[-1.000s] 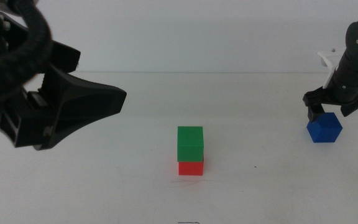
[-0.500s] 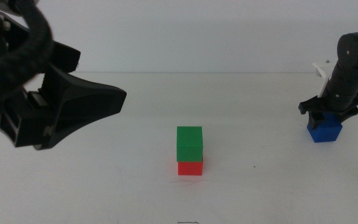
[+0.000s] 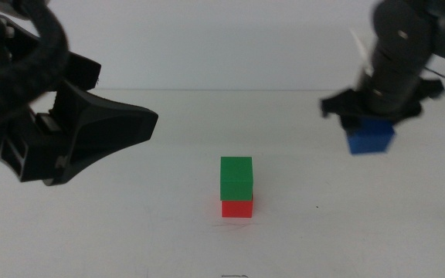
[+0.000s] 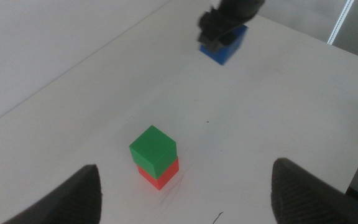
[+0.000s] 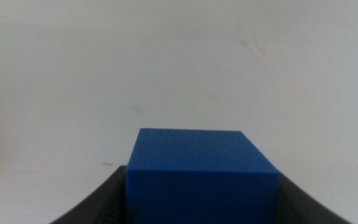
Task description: Stack red cubes first, then green, then blue cubes in a specific spot.
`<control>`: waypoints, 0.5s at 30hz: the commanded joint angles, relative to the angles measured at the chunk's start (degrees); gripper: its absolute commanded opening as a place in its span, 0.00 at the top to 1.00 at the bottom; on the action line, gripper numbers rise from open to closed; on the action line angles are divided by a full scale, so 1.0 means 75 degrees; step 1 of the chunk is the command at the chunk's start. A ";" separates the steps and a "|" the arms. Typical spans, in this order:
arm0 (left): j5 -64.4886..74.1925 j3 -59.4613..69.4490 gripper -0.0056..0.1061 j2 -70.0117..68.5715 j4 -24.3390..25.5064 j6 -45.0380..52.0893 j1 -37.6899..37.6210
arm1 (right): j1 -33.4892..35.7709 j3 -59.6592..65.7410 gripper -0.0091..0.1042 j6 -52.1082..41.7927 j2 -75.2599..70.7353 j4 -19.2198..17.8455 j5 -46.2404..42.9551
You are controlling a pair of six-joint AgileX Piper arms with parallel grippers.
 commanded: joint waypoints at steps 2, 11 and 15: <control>-0.0471 -0.0181 0.11 -0.0007 -0.0271 -0.0016 -0.0007 | 0.0787 -0.1275 0.93 0.0493 -0.0196 -0.0575 0.0896; -0.0470 -0.0181 0.11 0.0001 -0.0271 -0.0016 -0.0007 | 0.1432 -0.2117 0.93 0.1675 -0.0072 0.0419 0.0877; -0.0471 -0.0181 0.11 0.0001 -0.0271 -0.0016 -0.0007 | 0.1688 -0.2125 0.93 0.1840 0.0267 0.0674 0.0870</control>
